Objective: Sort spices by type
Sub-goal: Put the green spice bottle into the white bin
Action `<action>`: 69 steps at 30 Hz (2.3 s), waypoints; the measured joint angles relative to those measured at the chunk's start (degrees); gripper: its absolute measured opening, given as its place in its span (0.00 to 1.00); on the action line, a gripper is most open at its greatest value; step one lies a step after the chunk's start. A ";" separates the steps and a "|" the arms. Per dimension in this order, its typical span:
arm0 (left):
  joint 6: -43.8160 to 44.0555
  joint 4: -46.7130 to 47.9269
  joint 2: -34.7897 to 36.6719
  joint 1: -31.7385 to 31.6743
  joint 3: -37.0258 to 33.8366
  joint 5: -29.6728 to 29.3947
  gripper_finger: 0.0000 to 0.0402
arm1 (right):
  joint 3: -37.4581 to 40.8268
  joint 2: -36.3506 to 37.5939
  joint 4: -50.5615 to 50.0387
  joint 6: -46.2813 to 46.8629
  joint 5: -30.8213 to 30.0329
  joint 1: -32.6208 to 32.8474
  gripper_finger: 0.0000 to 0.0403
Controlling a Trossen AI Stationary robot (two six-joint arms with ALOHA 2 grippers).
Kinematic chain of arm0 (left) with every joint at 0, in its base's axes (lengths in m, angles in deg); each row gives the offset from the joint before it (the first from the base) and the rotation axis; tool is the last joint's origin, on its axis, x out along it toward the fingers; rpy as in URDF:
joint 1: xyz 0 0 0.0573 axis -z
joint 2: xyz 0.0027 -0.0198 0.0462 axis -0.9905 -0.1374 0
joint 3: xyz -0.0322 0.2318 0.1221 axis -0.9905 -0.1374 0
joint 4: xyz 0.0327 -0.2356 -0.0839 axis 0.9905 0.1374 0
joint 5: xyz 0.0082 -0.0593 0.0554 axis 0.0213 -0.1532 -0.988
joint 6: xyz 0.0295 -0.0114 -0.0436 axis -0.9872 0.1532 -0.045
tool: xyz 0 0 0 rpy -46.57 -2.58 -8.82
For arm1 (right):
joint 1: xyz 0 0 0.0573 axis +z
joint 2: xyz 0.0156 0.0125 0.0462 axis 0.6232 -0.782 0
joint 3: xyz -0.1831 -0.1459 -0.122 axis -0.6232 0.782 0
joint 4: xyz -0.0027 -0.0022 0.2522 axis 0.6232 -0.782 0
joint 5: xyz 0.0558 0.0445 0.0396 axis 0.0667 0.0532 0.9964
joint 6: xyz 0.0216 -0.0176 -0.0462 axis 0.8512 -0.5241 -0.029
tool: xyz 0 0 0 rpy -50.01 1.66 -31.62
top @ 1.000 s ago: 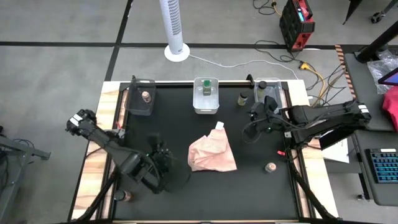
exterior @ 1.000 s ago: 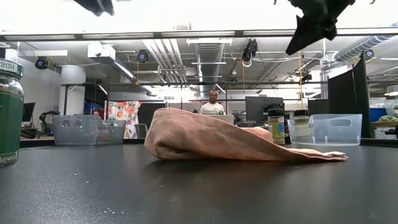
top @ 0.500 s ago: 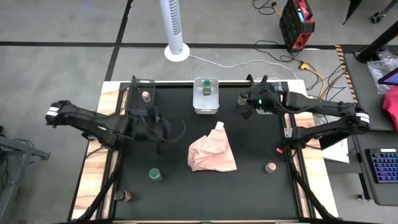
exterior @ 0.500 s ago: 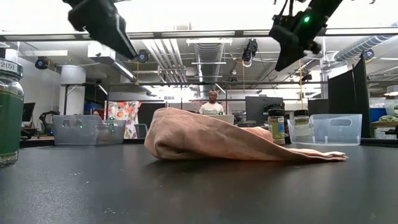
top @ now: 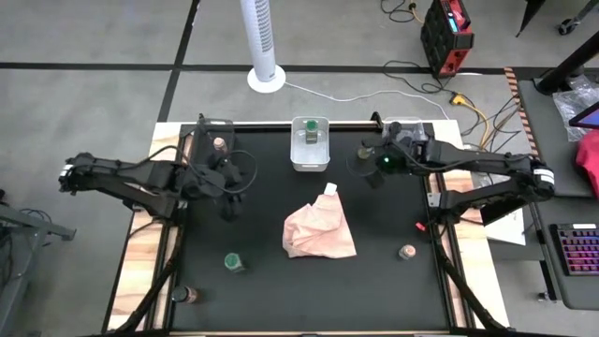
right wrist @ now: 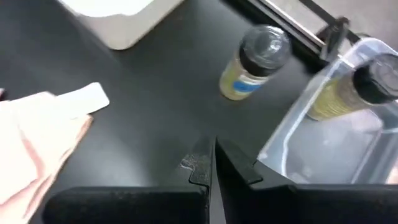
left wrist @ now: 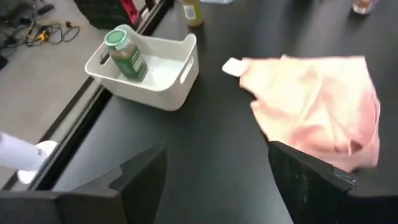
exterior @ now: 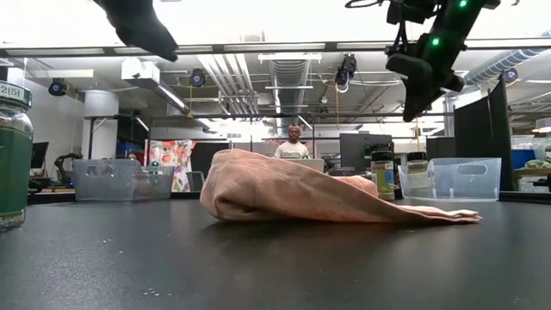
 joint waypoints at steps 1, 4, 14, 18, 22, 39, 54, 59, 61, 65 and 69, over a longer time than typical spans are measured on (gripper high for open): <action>0.22 2.23 -0.25 0.02 1.25 0.02 0.65 | -0.03 0.06 0.18 0.11 -0.01 0.89 0.03; 0.88 7.96 -0.92 0.00 4.17 -0.01 0.65 | -0.20 0.09 0.31 1.09 0.09 3.41 0.03; 1.27 14.35 -1.22 0.03 5.86 10.65 0.65 | -0.70 0.09 0.47 3.43 0.80 8.25 0.03; 2.60 15.13 -1.82 0.06 5.89 17.27 0.65 | -0.70 0.09 0.47 3.44 0.75 8.23 0.03; 5.72 16.08 -2.71 0.24 6.42 20.36 0.65 | -0.70 0.09 0.51 3.40 0.64 8.23 0.03; 5.19 19.31 -7.57 0.39 7.03 6.09 0.65 | -1.74 -2.49 -5.25 16.94 29.23 16.82 0.03; 16.38 24.24 -10.99 0.56 7.03 22.78 0.65 | -5.92 -4.89 -24.36 22.23 26.03 19.80 0.03; 25.09 26.21 -11.93 5.34 7.03 28.41 0.65 | -5.92 -4.96 -23.06 18.40 20.60 19.79 0.03; 27.27 26.31 -12.68 8.41 7.27 28.57 0.65 | -5.92 -4.96 -22.40 16.88 19.32 19.81 0.03; 33.86 26.36 -15.48 14.68 11.48 27.66 0.65 | -5.92 -4.96 -20.93 14.06 18.26 19.79 0.03; 36.32 28.73 -20.57 22.74 18.63 20.26 0.65 | -5.81 -4.96 -19.10 12.29 18.10 19.79 0.03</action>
